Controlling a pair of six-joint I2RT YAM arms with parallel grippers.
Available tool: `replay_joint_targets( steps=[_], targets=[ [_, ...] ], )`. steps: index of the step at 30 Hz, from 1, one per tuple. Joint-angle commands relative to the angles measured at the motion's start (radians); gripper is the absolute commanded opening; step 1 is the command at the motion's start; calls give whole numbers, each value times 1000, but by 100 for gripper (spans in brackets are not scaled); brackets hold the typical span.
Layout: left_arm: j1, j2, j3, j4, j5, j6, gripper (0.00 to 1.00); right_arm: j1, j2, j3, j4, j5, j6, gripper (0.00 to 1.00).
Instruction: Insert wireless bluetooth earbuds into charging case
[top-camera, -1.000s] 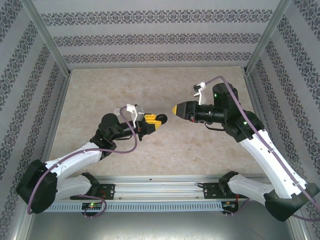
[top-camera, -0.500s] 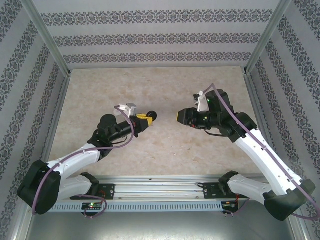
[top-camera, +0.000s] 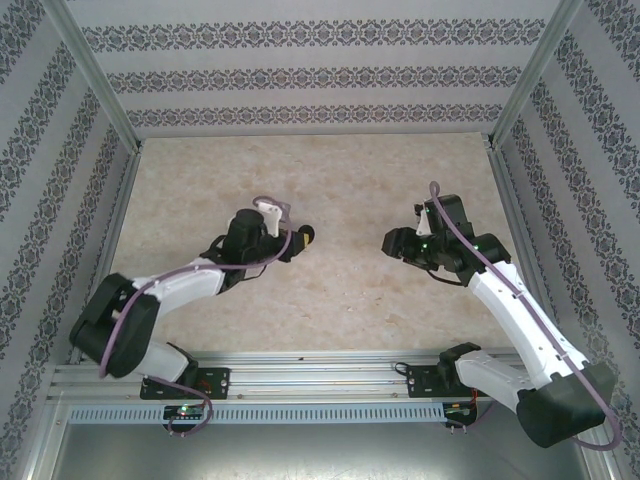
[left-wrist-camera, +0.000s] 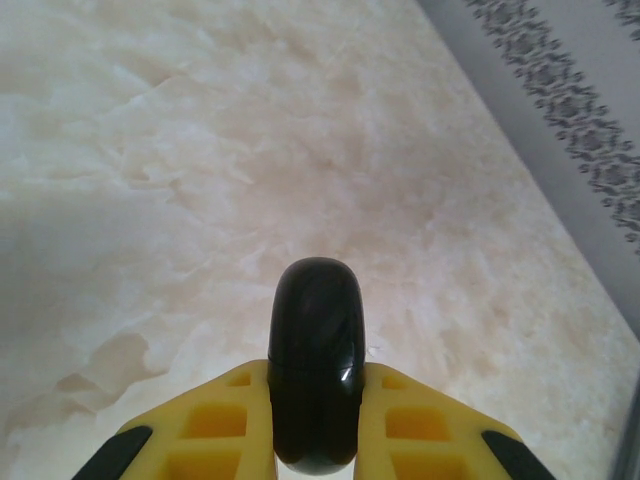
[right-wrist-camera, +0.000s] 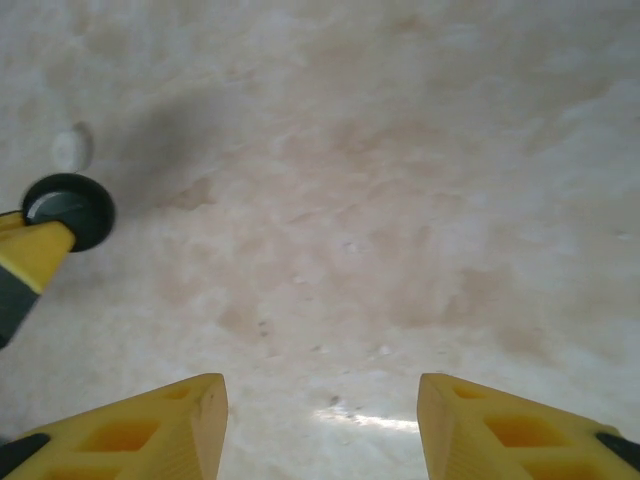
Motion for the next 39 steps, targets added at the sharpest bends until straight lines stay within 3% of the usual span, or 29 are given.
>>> replay_joint_targets(
  steps=[1,13,23,26,30,39],
  targets=[
    [-5,96,129,-138,-62,-29,0,-44,-8,-29,-10,54,-69,55],
    [-82,534,533,-97,-54,-150,1,-196,24,-86,63,79,-176,65],
    [-164,753,768,-133,-138,-141,6,-253,27,-147,131,86,-222,71],
    [-173,760,794,-169,-151,-115,15,-264,22,-162,137,102,-238,76],
    [-174,744,814,-230,-154,-55,40,-272,7,-184,162,111,-240,97],
    [-158,604,788,-359,-206,124,64,-275,-52,-172,153,131,-239,98]
  ],
)
